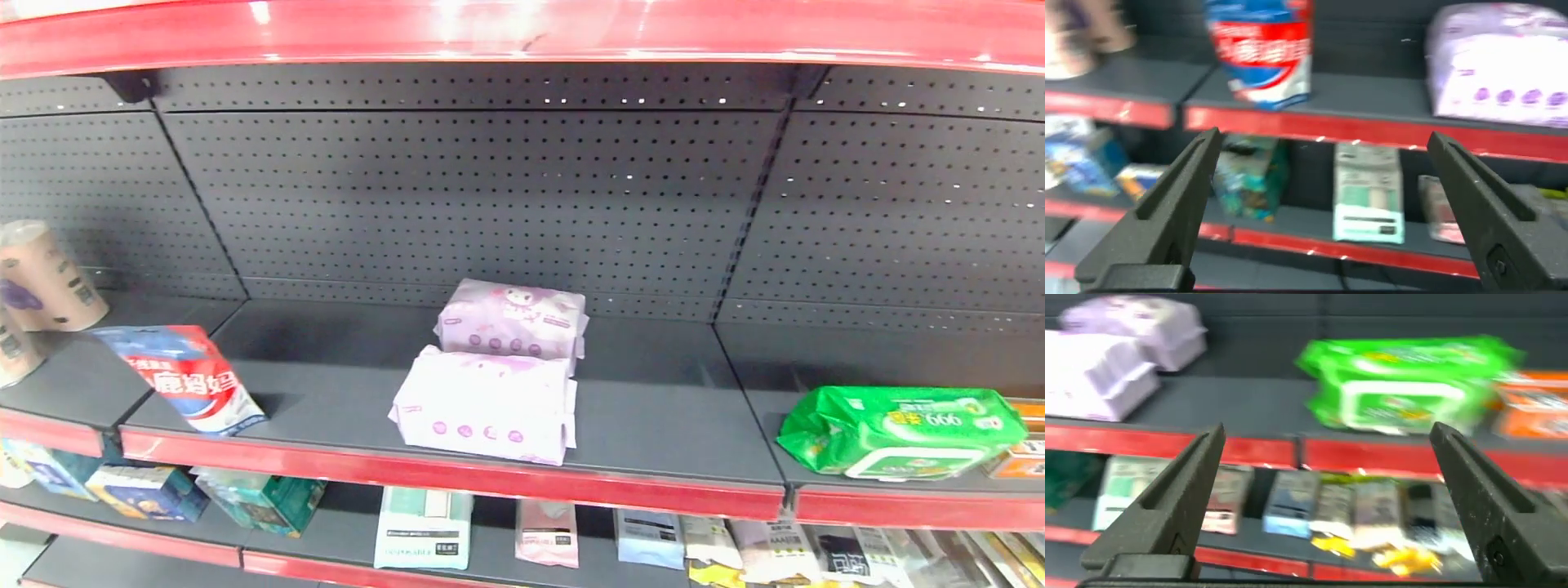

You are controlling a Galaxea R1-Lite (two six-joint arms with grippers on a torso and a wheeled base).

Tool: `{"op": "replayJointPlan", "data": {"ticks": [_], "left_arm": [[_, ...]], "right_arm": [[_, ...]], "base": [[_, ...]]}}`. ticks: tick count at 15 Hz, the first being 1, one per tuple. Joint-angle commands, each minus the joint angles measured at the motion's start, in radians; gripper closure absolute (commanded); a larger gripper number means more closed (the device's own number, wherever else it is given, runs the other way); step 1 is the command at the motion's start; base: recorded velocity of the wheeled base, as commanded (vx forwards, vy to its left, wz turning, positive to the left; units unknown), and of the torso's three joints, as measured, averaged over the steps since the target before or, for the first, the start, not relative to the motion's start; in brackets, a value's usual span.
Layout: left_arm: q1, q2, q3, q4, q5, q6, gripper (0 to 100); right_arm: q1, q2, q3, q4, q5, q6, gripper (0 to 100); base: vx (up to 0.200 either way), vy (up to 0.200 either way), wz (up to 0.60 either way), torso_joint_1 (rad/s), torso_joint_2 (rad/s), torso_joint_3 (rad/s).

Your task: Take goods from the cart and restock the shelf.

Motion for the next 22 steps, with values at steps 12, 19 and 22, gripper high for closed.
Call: {"op": "replayJointPlan", "data": {"ticks": [12,19,22], "left_arm": [[0.000,-0.001,-0.002,0.000,-0.001,0.002,0],[0.000,0.027,-0.021,0.002,0.028,0.040,0],[0.000,0.596,-0.528,0.026,0.039,-0.213,0]], "right_arm": [[0.001,0.001,0.000,0.001,0.028,-0.028,0],[0.001,0.001,0.000,0.001,0.023,-0.026,0],[0.001,0.001,0.000,0.003,0.023,-0.026,0]], "base": [[0.000,0.000,-0.15,0.001,0.00,0.001],[0.000,0.000,0.00,0.000,0.00,0.000],[0.000,0.000,0.00,0.000,0.00,0.000]]}}
